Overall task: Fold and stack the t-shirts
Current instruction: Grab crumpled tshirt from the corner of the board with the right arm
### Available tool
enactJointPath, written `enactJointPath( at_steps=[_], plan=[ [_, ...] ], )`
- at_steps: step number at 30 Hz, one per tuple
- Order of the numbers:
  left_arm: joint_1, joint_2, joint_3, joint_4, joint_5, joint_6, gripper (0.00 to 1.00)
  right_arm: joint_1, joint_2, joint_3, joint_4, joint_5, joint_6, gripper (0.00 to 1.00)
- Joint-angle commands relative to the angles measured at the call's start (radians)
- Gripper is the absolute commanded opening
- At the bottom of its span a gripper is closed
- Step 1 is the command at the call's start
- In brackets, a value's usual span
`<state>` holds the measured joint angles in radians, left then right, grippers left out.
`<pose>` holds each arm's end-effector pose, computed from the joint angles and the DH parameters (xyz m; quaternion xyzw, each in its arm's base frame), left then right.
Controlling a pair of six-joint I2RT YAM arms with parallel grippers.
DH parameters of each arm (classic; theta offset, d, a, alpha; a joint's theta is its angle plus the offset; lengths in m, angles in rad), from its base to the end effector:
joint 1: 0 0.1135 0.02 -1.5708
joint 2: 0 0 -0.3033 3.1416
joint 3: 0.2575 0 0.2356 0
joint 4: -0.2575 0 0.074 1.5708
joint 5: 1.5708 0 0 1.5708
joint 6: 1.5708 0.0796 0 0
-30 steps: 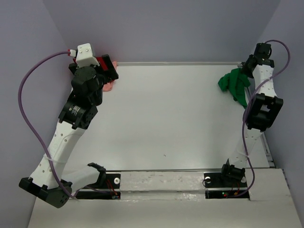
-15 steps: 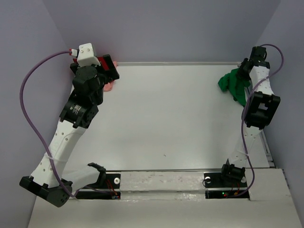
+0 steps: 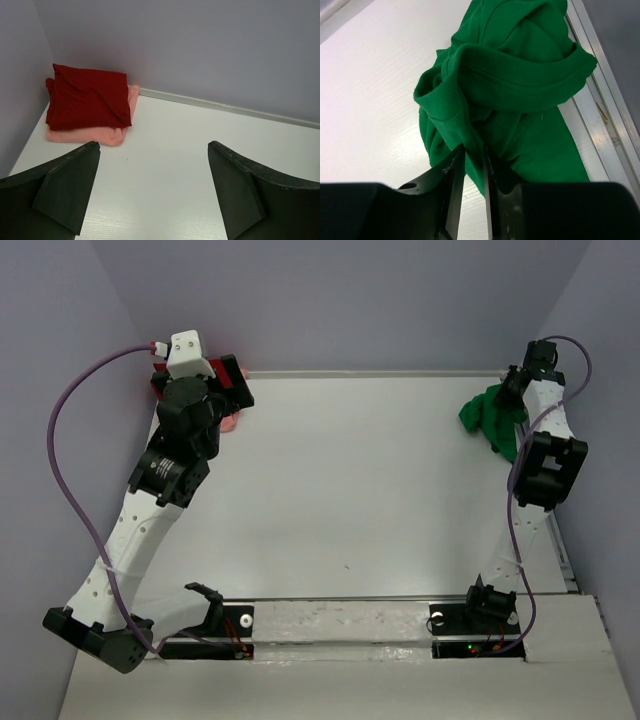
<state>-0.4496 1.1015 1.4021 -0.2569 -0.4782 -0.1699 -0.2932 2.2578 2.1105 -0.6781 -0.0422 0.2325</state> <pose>0.2206 -0.0658 0.5151 -0.0758 0.6891 -0.0580 0.7184 0.5281 -0.1559 0.2611 0.2345 0.9012 0.0086 0.3645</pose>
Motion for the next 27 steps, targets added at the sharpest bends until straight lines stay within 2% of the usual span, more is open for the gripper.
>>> enactJointPath(
  at_steps=[1, 3, 5, 8, 11, 12, 15, 20, 25, 27],
  plan=[
    [0.006, -0.014, 0.003, 0.047, 0.004, 0.004, 0.99, 0.008, 0.019, 0.043, 0.015, -0.021, -0.013, 0.24],
    [0.006, -0.02, 0.003, 0.048, -0.002, 0.001, 0.99, 0.008, 0.023, 0.051, 0.012, -0.021, -0.013, 0.18],
    [0.008, -0.028, -0.006, 0.057, -0.026, 0.001, 0.99, 0.019, 0.017, 0.057, 0.005, -0.015, -0.015, 0.01],
    [0.008, -0.031, -0.006, 0.05, -0.088, -0.006, 0.99, 0.061, -0.021, 0.06, 0.002, 0.06, -0.031, 0.0],
    [0.009, -0.064, -0.043, 0.079, -0.322, -0.02, 0.99, 0.098, -0.089, 0.091, -0.003, 0.123, -0.052, 0.0],
    [0.009, -0.068, -0.046, 0.077, -0.455, -0.026, 0.99, 0.098, -0.099, 0.13, -0.024, 0.125, -0.051, 0.0],
    [0.011, -0.078, -0.058, 0.085, -0.572, -0.005, 0.99, 0.098, -0.142, 0.175, -0.061, 0.143, -0.041, 0.0],
    [0.011, -0.083, -0.086, 0.114, -0.661, 0.015, 0.99, 0.138, -0.251, 0.137, -0.044, 0.113, -0.044, 0.0],
    [0.012, -0.065, -0.109, 0.125, -0.698, 0.027, 0.99, 0.284, -0.351, 0.138, -0.072, 0.149, -0.088, 0.0],
    [0.011, -0.057, -0.117, 0.134, -0.7, 0.036, 0.99, 0.396, -0.388, 0.164, -0.09, 0.237, -0.114, 0.0]
  ],
)
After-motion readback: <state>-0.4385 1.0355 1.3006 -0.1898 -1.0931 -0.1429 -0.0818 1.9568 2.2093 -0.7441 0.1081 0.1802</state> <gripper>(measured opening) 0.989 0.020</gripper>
